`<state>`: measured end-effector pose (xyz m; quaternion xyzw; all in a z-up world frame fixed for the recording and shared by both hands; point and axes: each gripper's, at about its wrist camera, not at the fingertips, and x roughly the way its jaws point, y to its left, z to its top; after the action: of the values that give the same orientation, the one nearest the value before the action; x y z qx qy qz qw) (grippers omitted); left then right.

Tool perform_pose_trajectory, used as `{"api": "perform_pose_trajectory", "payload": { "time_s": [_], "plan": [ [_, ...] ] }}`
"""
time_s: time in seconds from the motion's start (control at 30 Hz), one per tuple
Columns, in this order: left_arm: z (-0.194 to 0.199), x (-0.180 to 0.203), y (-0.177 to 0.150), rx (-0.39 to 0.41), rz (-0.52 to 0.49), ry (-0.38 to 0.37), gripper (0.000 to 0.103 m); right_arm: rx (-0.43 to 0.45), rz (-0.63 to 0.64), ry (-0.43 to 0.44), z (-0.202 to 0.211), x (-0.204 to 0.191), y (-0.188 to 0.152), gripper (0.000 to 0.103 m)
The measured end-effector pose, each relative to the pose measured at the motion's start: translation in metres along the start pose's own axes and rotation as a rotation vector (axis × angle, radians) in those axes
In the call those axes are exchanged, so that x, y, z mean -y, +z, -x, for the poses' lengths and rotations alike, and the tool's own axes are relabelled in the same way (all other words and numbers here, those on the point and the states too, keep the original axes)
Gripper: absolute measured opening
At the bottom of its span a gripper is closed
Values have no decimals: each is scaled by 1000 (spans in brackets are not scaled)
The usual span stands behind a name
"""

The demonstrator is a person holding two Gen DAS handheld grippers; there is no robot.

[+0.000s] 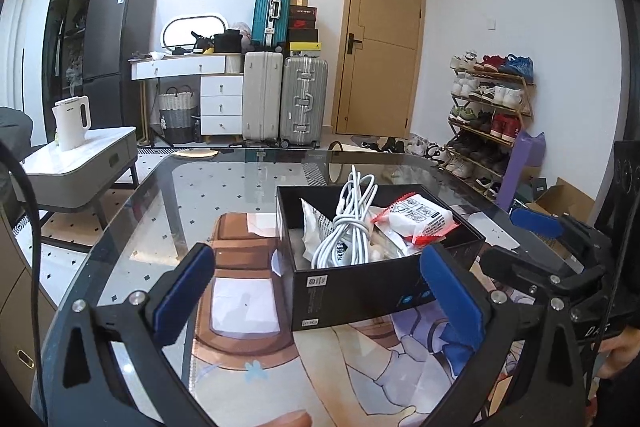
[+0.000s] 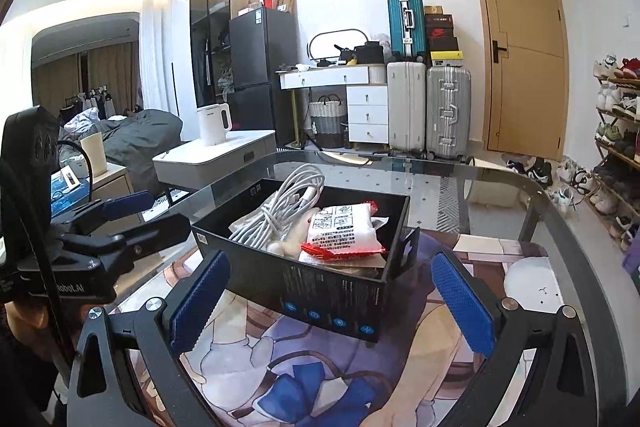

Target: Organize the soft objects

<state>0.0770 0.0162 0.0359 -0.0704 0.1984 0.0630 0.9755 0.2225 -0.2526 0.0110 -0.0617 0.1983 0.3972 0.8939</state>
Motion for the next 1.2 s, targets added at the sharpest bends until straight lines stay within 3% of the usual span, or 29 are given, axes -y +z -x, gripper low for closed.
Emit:
{"api": "perform_pose_trajectory", "payload": {
  "time_s": [1.2],
  "plan": [
    [-2, -4, -4, -3, 20, 25, 103, 68, 25, -48, 14, -5, 0, 102]
  ]
}}
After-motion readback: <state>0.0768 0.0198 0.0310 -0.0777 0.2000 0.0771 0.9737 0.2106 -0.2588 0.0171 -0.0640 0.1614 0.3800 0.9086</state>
